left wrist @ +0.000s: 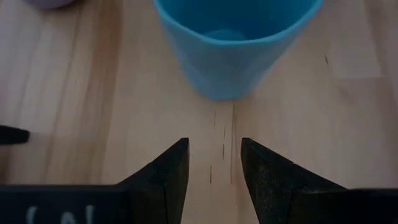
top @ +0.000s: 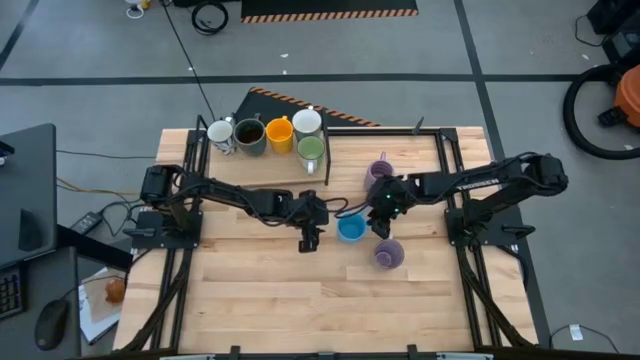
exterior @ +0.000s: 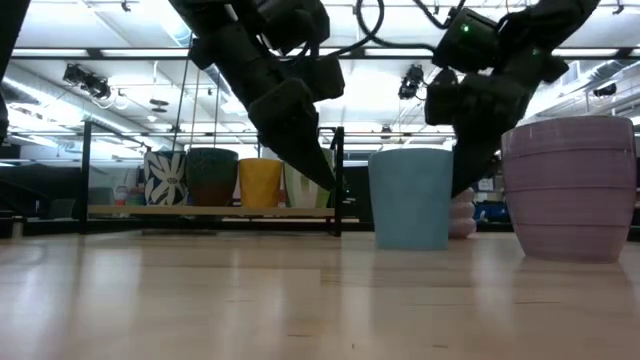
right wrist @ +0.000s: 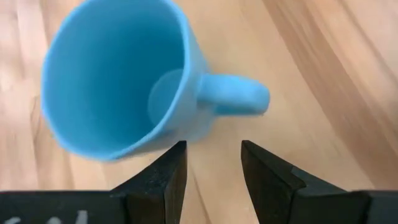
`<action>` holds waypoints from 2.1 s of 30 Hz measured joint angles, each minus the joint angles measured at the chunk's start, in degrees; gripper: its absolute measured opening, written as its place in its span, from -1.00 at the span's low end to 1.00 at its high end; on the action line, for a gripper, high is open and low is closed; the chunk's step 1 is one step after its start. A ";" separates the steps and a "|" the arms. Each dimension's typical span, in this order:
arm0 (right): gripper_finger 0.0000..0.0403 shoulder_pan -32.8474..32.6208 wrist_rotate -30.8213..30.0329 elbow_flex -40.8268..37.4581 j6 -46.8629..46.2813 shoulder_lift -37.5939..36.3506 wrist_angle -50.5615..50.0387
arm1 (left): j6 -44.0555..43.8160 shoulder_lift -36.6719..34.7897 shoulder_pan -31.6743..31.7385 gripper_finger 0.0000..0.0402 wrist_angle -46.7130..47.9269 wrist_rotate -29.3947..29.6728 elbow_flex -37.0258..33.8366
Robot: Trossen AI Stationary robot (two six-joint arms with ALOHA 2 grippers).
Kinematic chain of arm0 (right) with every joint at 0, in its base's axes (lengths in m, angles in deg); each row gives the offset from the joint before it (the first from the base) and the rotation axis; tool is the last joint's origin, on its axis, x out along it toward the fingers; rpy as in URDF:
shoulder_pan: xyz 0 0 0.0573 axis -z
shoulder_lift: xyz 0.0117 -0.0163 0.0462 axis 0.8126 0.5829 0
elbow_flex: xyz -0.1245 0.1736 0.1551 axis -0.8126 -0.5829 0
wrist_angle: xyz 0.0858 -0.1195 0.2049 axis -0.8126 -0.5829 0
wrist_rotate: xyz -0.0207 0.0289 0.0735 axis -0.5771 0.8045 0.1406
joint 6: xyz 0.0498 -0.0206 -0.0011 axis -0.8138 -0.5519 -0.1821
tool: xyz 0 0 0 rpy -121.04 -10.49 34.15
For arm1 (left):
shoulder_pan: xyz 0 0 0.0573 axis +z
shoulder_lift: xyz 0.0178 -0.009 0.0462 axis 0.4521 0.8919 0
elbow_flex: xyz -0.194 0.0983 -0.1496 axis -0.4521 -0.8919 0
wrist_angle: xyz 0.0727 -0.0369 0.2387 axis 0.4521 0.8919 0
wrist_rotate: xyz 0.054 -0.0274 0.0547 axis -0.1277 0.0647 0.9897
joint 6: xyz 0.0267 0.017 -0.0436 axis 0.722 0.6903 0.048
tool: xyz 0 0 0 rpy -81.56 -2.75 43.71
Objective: Place coffee mugs
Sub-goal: Put the blue mug on the shelf
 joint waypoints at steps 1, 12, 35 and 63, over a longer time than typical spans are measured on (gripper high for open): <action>-0.22 -0.07 0.06 0.47 0.03 -0.71 -1.62 | -0.27 0.00 -0.14 -0.24 0.02 -0.18 0.00; -0.22 -1.11 -10.05 1.93 2.35 -3.46 -5.46 | -3.33 0.00 -0.54 -0.24 -0.77 -1.89 0.00; -0.22 -2.93 0.67 1.91 2.20 9.89 13.11 | -3.64 -5.66 -2.55 -0.24 3.08 -1.89 0.07; -0.22 -7.84 -13.89 0.79 1.80 -7.48 -4.94 | 10.33 -5.70 -6.65 -0.24 4.73 -0.27 5.25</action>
